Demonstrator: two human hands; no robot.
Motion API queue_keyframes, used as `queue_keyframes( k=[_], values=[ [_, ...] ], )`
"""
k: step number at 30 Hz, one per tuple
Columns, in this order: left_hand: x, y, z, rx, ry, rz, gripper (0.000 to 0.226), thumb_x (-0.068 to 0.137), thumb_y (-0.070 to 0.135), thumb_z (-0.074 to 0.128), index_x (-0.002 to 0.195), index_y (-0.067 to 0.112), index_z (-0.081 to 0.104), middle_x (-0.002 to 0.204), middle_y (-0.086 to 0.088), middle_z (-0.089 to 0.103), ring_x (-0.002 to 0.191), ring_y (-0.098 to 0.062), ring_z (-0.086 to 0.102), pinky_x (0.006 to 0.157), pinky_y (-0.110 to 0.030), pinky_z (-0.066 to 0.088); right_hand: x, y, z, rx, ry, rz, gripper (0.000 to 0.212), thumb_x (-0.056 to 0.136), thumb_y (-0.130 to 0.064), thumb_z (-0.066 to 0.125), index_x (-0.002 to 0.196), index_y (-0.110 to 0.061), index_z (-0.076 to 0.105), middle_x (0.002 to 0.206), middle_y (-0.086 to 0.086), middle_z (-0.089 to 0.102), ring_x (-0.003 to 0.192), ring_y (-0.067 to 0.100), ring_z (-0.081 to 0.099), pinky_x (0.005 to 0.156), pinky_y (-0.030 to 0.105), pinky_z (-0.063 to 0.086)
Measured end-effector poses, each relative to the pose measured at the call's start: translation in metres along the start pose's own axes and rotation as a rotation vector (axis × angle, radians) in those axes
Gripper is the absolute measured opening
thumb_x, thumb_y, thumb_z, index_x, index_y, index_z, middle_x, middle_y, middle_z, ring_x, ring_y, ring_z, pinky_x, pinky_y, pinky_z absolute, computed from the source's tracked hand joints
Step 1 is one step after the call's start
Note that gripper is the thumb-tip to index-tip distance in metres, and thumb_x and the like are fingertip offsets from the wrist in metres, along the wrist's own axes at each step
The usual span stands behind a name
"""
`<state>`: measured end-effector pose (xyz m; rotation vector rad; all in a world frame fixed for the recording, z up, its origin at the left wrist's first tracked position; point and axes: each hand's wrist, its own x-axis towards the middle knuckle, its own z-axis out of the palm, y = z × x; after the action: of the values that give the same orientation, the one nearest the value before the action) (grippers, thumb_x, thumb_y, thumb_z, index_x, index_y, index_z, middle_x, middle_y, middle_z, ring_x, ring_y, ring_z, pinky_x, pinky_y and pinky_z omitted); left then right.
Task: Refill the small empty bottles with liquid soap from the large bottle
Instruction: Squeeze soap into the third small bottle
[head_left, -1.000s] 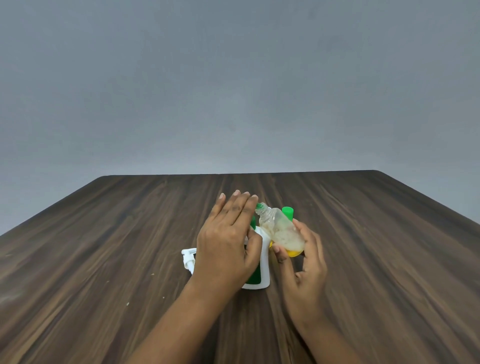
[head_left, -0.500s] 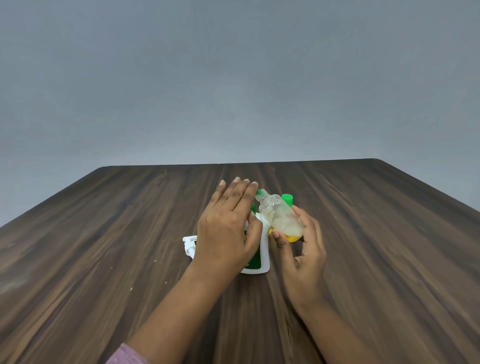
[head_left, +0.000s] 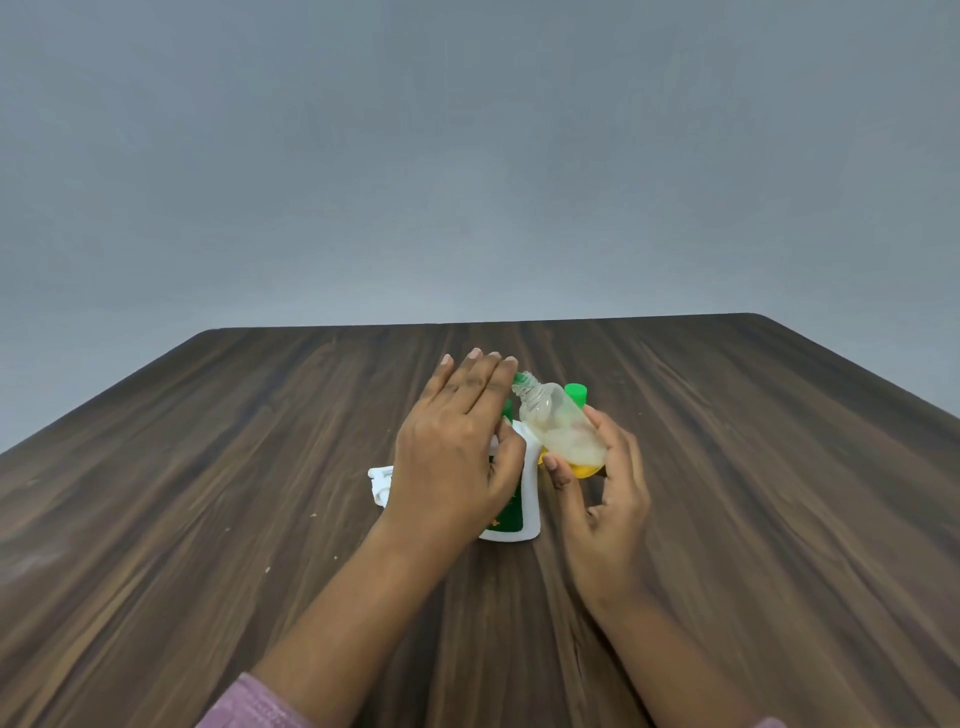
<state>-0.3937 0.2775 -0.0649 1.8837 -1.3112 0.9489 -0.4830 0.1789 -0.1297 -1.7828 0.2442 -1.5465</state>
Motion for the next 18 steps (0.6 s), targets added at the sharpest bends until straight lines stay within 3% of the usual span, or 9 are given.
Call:
queue_keyframes(
  k=[6,18],
  values=[
    [-0.004,0.0,0.004,-0.021,-0.003,-0.028,0.051,0.082,0.017,0.04,0.124,0.0,0.061,0.126,-0.013,0.062,0.123,-0.027,0.054,0.11,-0.035,0.032,0.0,0.003,0.0,-0.007,0.003,0.011,0.042,0.088,-0.016,0.062,0.128,-0.008,0.051,0.119,0.002,0.054,0.108,0.003,0.056,0.082,0.012,0.048],
    [0.002,-0.001,-0.002,0.006,0.006,-0.002,0.048,0.082,0.019,0.041,0.121,0.002,0.063,0.123,-0.011,0.064,0.119,-0.025,0.058,0.108,-0.036,0.038,0.001,0.002,0.001,0.017,0.01,-0.004,0.042,0.088,-0.013,0.062,0.128,-0.006,0.052,0.118,0.001,0.054,0.109,0.001,0.055,0.081,0.008,0.046]
  ],
)
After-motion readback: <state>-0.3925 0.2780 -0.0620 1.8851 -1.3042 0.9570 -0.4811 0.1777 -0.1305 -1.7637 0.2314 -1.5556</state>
